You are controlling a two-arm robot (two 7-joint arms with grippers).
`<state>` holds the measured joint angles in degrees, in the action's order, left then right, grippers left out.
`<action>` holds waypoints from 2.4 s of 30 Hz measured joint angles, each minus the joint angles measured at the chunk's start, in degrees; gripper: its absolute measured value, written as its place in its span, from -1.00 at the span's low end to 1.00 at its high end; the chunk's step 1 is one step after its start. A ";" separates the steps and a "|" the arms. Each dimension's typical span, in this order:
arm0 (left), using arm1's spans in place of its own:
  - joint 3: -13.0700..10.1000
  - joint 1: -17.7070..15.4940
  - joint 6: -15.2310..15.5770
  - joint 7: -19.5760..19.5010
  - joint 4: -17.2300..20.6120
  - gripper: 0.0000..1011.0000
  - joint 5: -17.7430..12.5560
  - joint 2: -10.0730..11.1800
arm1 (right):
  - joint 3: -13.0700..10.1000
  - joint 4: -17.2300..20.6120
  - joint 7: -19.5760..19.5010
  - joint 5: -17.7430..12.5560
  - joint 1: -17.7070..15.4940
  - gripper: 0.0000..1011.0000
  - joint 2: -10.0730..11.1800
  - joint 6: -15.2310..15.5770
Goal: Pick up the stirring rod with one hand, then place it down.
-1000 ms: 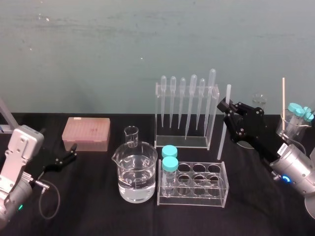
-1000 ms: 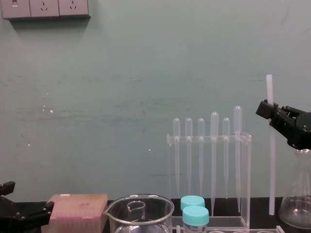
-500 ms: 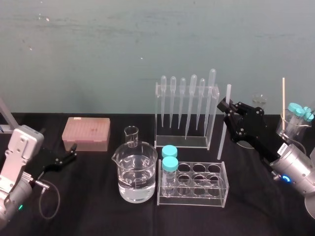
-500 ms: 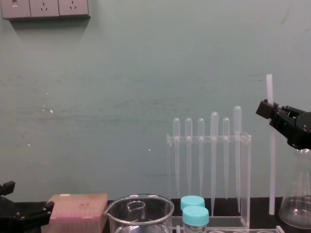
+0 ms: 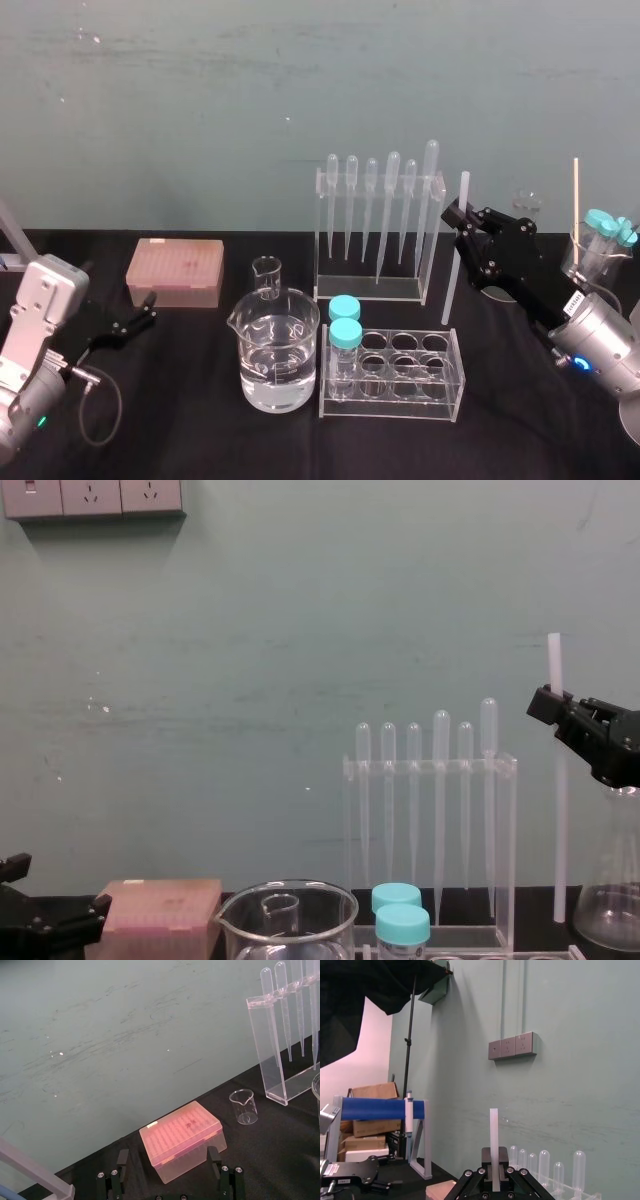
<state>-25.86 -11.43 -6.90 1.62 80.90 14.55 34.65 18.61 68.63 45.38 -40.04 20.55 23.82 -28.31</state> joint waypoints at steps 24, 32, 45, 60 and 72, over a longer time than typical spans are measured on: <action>0.00 0.00 0.00 0.00 0.00 0.98 0.00 0.00 | 0.00 0.00 0.00 0.00 0.00 -0.86 0.00 0.00; 0.00 0.00 0.00 0.00 0.00 0.98 0.00 0.00 | 0.00 0.00 0.00 0.00 0.00 -0.86 0.00 0.00; 0.00 0.00 0.00 0.00 0.00 0.98 0.00 0.00 | 0.00 0.00 0.00 0.00 0.00 -0.86 0.00 0.00; 0.00 0.00 0.00 0.00 0.00 0.98 0.00 0.00 | 0.00 0.00 0.00 0.00 0.00 -0.86 0.00 0.00; 0.00 0.00 0.00 0.00 0.00 0.98 0.00 0.00 | 0.00 0.00 0.00 0.00 0.00 -0.86 0.00 0.00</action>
<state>-25.86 -11.43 -6.91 1.62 80.90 14.55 34.64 18.61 68.62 45.38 -40.04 20.54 23.82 -28.31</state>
